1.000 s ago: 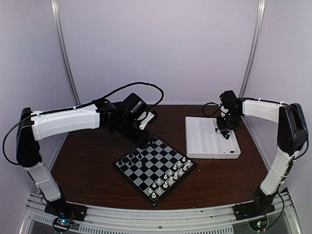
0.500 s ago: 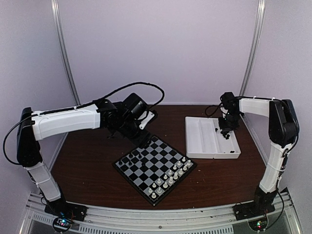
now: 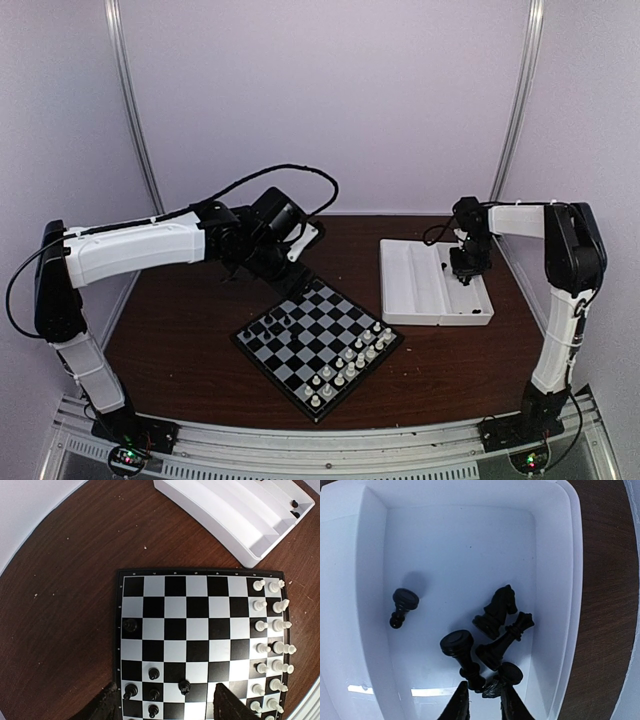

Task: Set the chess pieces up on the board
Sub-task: Pick up the chess piece from the storage box.

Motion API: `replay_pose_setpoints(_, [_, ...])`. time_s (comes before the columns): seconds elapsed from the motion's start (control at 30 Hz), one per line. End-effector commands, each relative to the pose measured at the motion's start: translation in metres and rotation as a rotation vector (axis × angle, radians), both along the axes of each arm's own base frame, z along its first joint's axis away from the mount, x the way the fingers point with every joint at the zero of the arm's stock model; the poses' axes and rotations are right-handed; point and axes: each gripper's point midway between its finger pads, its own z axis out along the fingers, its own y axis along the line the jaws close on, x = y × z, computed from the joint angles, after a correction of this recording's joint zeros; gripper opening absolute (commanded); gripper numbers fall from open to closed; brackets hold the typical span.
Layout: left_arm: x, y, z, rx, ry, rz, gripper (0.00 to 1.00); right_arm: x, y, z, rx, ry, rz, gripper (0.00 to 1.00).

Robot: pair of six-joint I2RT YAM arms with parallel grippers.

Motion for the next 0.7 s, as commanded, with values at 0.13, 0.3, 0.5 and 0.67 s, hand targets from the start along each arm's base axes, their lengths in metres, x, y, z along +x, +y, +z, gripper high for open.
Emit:
replay_pose_setpoints(0.13, [0.01,-0.006,0.018,-0.035,-0.054,-0.002,0.65,0.013,0.003,-0.01,0.028,0.02,0.014,0.23])
replay_pose_setpoints(0.3, [0.01,-0.005,0.019,-0.035,-0.057,0.0,0.65,0.018,0.006,-0.017,0.044,0.028,0.018,0.21])
replay_pose_setpoints(0.5, [0.01,-0.005,0.019,-0.033,-0.06,-0.001,0.65,0.016,0.009,-0.007,0.065,0.021,0.021,0.12])
replay_pose_setpoints(0.67, [0.011,-0.007,0.019,-0.047,-0.08,-0.015,0.65,0.005,0.015,0.024,0.114,-0.04,0.02,0.11])
